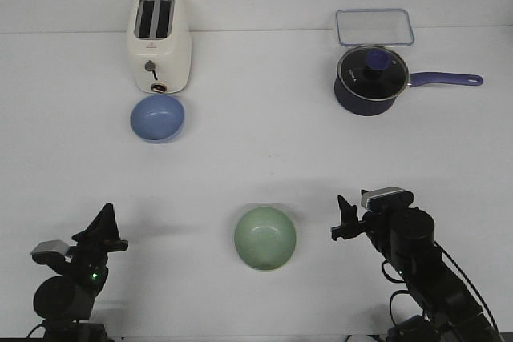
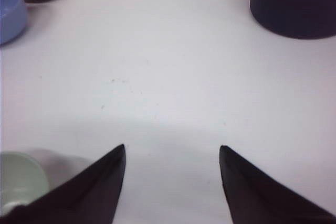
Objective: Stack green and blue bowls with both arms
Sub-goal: 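Reach the left gripper forward to the rim of the blue bowl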
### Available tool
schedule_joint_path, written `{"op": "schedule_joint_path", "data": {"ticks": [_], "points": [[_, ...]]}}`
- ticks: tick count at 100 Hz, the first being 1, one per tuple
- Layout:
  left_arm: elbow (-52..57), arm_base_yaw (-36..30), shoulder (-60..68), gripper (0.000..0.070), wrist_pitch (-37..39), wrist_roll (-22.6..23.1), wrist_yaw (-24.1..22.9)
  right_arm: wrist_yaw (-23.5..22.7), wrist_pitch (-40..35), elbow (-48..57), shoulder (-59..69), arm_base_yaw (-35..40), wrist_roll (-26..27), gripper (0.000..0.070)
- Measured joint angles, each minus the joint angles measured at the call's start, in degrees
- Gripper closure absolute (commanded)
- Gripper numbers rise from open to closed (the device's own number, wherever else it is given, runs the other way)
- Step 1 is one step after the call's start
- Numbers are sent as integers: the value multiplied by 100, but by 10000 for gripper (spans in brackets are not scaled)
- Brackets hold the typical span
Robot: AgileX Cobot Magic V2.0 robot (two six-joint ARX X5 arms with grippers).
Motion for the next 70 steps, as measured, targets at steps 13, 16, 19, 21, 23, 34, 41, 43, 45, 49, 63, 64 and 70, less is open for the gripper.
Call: {"op": "schedule_joint_path", "data": {"ticks": [13,16,19,21,23,34,41,43,45,49,63,64,70], "points": [[787,0,879,685,-306,-24,-68,-13,-2,0,0,0,-24,331],[988,2,1154,685,-308,-2,-85,-13,-2,0,0,0,-39,331],[1185,2,1449,685,-302,35,-90,-13,-2,0,0,0,-46,331],[1325,2,1657,685,-306,66,-94,-17,-2,0,0,0,-52,331],[1462,2,1869,685,-310,109,-94,-28,0,0,0,0,-59,331],[2229,2,3147,685,-295,310,-94,-109,0,0,0,0,-98,331],[2717,2,4002,651,-284,382,-92,-114,0,0,0,0,-103,331],[2850,2,4258,612,-278,411,-92,-114,-2,0,0,0,-103,331],[2981,2,4509,556,-275,437,-92,-114,-2,0,0,0,-105,331],[3222,4,4988,425,-275,490,-92,-114,-2,0,0,0,-105,331],[4054,9,6435,143,-284,632,-92,-114,-39,0,0,0,-105,331],[4116,11,6529,144,-282,640,-92,-114,-37,0,0,0,-105,331],[4476,28,7060,145,-278,669,-92,-114,-39,0,0,0,-105,331]]}}
